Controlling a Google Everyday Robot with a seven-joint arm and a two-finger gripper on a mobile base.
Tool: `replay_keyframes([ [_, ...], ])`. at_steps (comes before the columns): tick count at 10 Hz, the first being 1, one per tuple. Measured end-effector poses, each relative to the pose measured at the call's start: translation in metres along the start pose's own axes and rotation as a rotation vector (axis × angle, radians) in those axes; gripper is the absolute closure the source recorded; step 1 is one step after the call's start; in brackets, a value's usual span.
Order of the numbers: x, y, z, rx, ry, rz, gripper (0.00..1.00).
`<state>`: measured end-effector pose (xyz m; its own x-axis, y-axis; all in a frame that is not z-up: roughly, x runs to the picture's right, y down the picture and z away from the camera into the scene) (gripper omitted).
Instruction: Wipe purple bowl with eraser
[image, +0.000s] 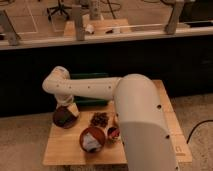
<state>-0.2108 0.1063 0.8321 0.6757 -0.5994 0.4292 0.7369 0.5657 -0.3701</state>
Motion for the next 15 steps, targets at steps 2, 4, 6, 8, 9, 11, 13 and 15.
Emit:
replay_keyframes([
  [2,0.0000,0.0005,0.0026,-0.004,0.000,0.004,0.20],
  [4,-0.0009,0.0010,0.0070,-0.010,0.000,0.005,0.20],
  [6,-0.0001,0.0005,0.0086,-0.012,0.001,0.007,0.20],
  [8,0.0011,0.0005,0.0085,-0.013,0.003,0.009,0.20],
  [9,0.0014,0.0008,0.0085,-0.015,0.003,0.009,0.20],
  [11,0.0014,0.0014,0.0086,-0.017,0.003,0.010,0.20],
  [13,0.0012,0.0015,0.0088,-0.018,0.001,0.012,0.20],
  [15,0.0009,0.0014,0.0092,-0.019,-0.002,0.012,0.20],
])
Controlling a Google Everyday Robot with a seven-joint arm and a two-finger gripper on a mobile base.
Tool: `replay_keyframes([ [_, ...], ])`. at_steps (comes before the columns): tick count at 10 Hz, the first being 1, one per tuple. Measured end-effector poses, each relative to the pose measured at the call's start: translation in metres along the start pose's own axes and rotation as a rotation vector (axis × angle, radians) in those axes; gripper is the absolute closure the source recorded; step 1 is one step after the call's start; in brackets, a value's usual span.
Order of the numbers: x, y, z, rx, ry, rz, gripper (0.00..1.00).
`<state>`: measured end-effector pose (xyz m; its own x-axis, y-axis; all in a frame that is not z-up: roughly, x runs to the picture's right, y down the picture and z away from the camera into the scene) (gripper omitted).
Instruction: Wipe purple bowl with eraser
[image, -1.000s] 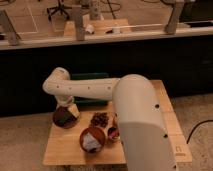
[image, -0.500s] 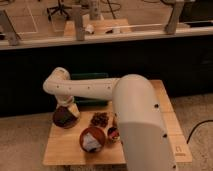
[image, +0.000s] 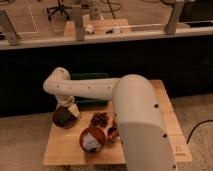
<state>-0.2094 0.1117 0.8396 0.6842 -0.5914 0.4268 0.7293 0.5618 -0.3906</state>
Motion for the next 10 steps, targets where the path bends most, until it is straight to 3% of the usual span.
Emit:
replay_keyframes([
  [4,-0.0012,0.0003,0.0031,-0.006,-0.006,-0.004,0.21],
  [6,-0.0020,-0.0005,0.0034,-0.007,-0.008,-0.006,0.38],
  [7,-0.0021,-0.0009,0.0037,-0.007,-0.008,-0.007,0.41],
  [10,-0.0025,-0.0019,0.0050,-0.009,-0.008,-0.011,0.40],
])
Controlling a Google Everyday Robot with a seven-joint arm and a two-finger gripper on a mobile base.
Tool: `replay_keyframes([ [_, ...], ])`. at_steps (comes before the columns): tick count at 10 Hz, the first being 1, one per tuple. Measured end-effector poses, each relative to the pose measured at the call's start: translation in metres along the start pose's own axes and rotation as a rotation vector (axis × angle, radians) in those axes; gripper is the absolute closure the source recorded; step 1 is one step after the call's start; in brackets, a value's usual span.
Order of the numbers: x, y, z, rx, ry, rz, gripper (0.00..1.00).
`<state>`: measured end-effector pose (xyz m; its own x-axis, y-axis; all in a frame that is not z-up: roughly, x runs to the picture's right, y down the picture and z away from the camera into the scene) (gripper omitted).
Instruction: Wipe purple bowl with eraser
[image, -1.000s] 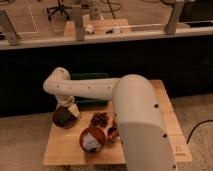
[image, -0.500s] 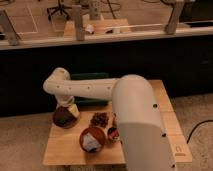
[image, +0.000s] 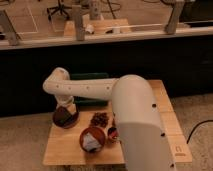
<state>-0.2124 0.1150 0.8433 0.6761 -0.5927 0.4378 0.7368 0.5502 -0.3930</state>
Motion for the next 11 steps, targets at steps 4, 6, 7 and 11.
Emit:
replay_keyframes([
  [4,-0.001,0.001,0.003,-0.006,-0.002,-0.003,0.40],
  [6,-0.003,0.001,0.007,-0.011,-0.006,-0.006,0.40],
  [7,-0.005,0.001,0.008,-0.011,-0.009,-0.007,0.40],
  [11,-0.013,0.002,0.014,-0.015,-0.022,-0.010,0.40],
])
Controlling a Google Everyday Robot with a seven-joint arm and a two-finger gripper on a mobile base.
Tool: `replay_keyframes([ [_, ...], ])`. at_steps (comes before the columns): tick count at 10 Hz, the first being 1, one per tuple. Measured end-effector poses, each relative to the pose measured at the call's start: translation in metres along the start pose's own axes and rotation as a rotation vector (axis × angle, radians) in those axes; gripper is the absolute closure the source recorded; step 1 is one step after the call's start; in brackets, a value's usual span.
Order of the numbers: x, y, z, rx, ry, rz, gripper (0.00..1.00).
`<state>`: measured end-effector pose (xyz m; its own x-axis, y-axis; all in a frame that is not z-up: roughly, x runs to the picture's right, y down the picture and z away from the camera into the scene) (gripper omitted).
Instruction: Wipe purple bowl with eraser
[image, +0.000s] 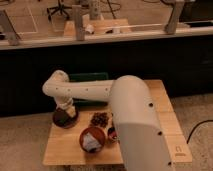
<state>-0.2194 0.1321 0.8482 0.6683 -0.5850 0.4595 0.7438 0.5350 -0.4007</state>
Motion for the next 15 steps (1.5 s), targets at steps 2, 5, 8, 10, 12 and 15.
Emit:
replay_keyframes([
  [2,-0.002,0.000,0.002,0.000,-0.004,0.004,0.40],
  [5,-0.004,0.001,0.005,-0.002,-0.007,0.010,0.40],
  [8,-0.003,0.002,0.009,-0.005,-0.004,0.016,0.40],
  [10,-0.002,0.003,0.013,-0.010,-0.001,0.023,0.40],
  [12,-0.001,0.005,0.015,-0.013,0.001,0.027,0.40],
  [15,0.004,0.007,0.009,-0.005,0.017,0.032,0.63],
])
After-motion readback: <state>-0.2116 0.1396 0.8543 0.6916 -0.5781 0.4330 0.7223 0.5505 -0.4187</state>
